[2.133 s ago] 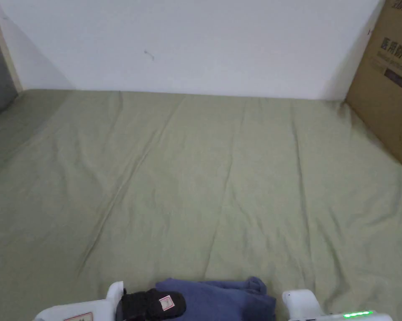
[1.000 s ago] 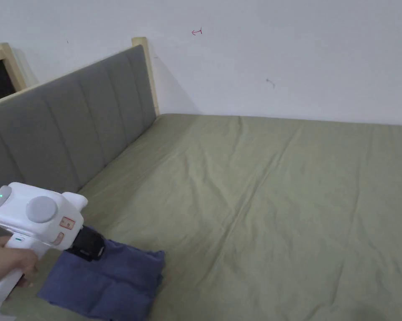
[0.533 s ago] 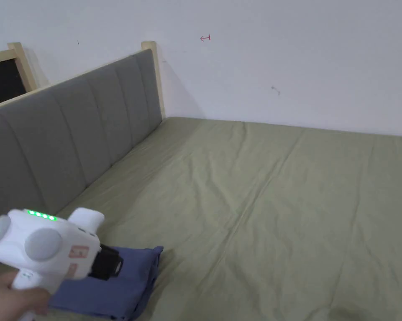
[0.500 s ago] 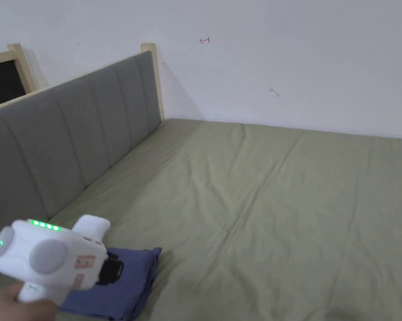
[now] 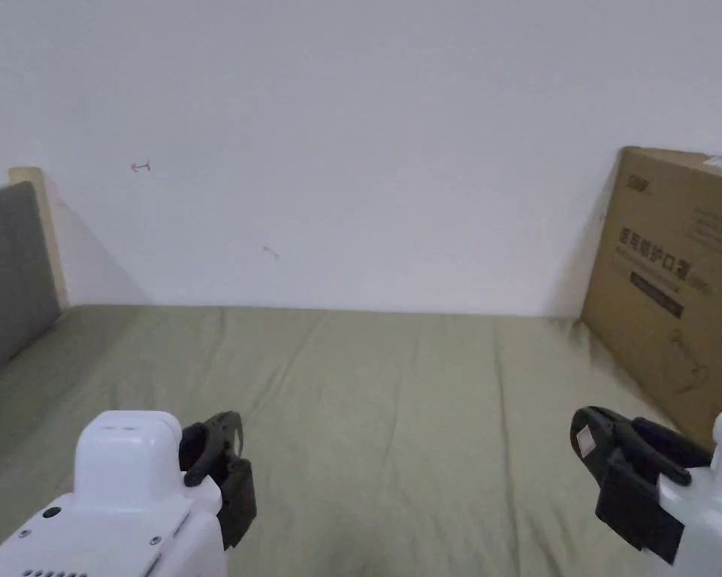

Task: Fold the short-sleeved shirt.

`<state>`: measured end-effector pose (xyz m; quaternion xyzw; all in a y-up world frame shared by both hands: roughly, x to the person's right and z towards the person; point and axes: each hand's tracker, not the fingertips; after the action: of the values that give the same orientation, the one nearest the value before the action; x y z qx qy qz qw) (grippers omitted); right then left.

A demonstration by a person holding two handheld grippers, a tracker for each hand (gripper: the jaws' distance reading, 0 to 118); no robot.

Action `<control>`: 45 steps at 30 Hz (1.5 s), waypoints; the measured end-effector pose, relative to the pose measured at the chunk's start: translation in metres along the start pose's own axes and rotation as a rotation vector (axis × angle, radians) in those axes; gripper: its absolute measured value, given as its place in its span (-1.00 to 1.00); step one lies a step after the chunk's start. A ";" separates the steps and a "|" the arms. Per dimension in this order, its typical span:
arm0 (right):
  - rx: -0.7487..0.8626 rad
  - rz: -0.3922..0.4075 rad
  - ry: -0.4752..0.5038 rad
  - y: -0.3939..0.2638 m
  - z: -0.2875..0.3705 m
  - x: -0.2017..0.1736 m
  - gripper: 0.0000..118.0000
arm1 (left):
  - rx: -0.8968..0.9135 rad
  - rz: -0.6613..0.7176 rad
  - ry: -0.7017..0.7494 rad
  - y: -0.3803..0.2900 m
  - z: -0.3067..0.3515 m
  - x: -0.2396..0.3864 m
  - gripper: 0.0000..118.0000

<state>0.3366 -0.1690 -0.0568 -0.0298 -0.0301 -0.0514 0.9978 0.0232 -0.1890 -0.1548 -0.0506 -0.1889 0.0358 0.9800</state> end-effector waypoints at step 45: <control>0.035 0.062 -0.120 -0.016 -0.008 0.004 1.00 | -0.038 0.020 0.032 0.007 -0.012 0.025 1.00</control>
<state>0.3396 -0.1860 -0.0640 -0.0160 -0.0900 -0.0182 0.9956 0.0508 -0.1809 -0.1576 -0.0715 -0.1733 0.0410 0.9814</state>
